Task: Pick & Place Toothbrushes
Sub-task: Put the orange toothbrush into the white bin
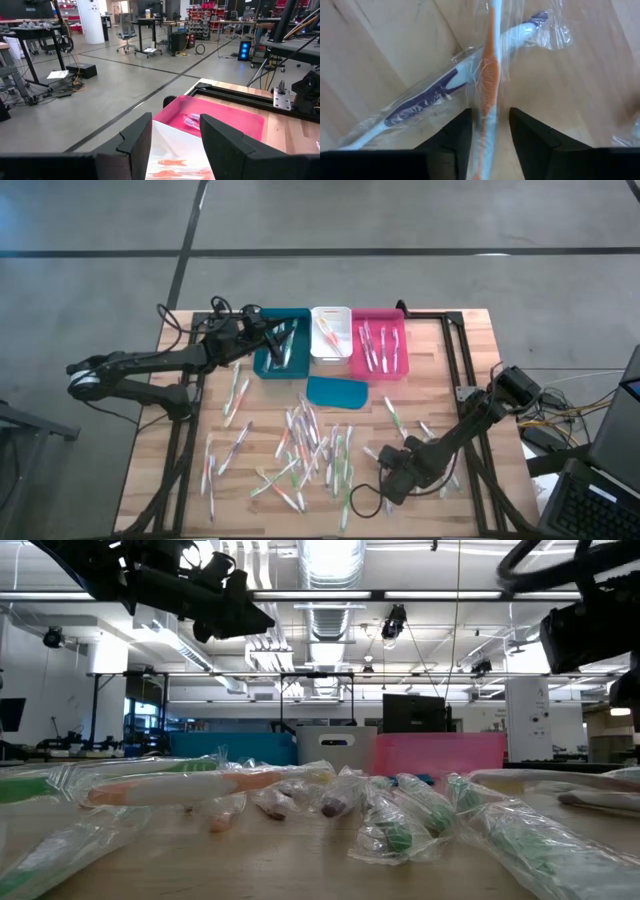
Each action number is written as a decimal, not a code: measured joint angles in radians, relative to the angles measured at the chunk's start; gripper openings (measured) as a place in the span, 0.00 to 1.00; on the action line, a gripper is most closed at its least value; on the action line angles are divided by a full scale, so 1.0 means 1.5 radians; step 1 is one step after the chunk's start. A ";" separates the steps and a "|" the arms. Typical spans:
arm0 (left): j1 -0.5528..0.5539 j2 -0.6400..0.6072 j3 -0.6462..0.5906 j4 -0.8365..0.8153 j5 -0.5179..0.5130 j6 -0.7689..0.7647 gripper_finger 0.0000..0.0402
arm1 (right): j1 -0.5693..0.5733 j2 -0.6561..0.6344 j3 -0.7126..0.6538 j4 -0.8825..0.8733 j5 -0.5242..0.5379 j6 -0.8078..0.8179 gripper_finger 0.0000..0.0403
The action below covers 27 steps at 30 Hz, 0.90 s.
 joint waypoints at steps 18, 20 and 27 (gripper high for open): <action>0.000 0.000 0.000 0.004 0.000 0.000 0.43 | -0.021 -0.072 0.061 -0.075 -0.001 0.027 0.08; 0.000 0.000 0.000 0.004 0.000 0.000 0.43 | -0.044 -0.077 0.074 -0.108 0.017 0.019 0.07; 0.001 0.000 0.000 0.004 0.000 0.000 0.43 | -0.174 -0.086 0.112 -0.134 0.065 -0.129 0.07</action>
